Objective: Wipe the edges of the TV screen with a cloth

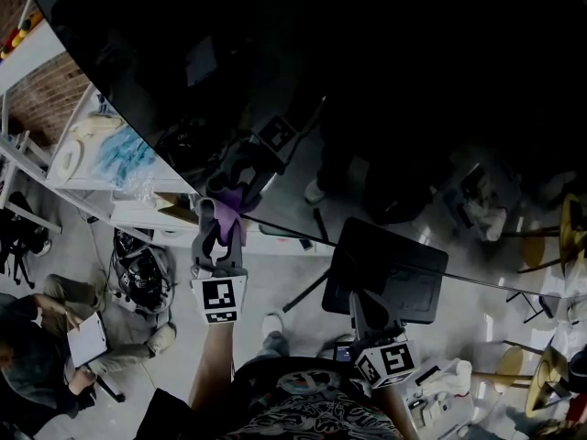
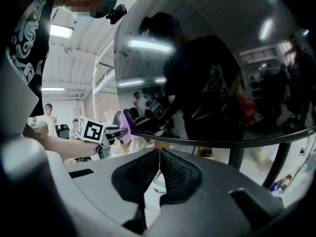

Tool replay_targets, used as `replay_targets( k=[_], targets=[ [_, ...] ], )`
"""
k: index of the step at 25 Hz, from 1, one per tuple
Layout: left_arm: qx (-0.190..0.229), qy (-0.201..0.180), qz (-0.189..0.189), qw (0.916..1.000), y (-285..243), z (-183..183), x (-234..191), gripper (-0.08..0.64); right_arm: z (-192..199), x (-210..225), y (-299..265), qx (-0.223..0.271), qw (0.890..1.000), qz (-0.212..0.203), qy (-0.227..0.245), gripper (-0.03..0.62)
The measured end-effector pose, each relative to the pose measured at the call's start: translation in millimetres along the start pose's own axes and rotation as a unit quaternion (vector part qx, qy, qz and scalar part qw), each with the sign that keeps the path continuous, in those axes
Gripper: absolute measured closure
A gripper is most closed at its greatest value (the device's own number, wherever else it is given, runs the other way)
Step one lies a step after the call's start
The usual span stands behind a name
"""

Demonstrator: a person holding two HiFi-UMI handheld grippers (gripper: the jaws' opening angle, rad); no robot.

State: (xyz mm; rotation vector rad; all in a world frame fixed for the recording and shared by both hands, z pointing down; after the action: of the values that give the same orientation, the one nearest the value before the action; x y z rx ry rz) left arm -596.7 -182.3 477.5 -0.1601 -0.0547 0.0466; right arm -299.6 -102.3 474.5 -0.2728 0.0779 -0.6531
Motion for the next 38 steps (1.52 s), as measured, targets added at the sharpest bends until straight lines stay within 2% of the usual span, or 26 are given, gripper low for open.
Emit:
replay_targets(
  k=[17,38],
  targets=[
    [-0.001,-0.004,0.037,0.9993,4.9,-4.9,46.5,0.46,3.0,9.6,28.7,0.008,1.0,0.017,-0.006,0.563],
    [-0.003,-0.004,0.058,0.9983,8.2,-4.2,89.4,0.46,6.2,33.4,62.7,-0.001,0.999,0.049,-0.011,0.561]
  ],
)
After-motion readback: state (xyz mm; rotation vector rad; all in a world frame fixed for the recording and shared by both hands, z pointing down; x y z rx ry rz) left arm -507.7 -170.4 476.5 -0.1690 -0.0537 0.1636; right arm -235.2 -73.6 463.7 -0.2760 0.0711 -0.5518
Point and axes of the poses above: the fingertips, and each gripper's own axes: y backward along the fingers, x to its right, z out of its underside, the point moved 5 cm from there along y, backward along the fingers, and after that the axes turned 8 degrees about y, right-handed, at the moved point
